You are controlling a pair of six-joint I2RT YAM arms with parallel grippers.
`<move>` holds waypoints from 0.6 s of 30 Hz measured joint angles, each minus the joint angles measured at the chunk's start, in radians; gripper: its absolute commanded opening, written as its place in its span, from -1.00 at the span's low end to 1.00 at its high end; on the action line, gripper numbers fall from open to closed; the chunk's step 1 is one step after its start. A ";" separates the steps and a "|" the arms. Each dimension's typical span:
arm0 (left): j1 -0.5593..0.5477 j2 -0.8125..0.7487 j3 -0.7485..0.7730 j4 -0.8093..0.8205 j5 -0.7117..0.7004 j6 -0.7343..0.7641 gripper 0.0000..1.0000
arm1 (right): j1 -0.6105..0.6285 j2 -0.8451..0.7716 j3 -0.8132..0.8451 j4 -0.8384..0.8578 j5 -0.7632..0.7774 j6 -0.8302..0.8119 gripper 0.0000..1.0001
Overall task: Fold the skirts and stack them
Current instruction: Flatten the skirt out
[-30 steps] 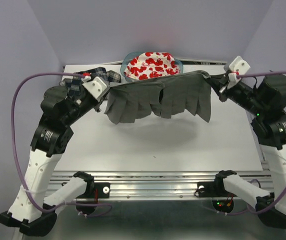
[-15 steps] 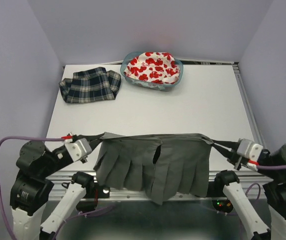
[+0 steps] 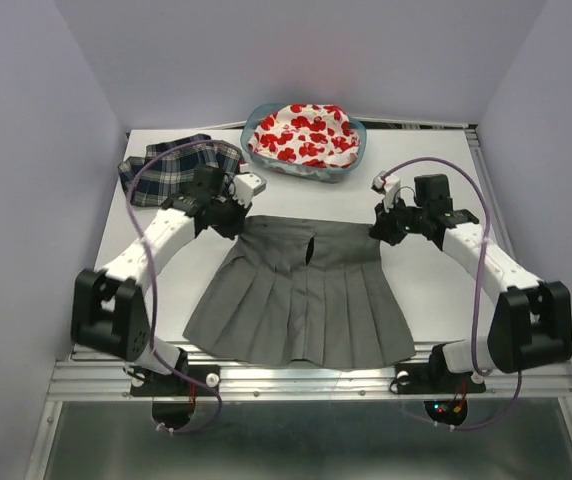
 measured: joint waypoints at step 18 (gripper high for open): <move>0.001 0.563 0.468 0.128 -0.132 -0.041 -0.01 | -0.006 0.427 0.176 0.083 0.353 0.046 -0.99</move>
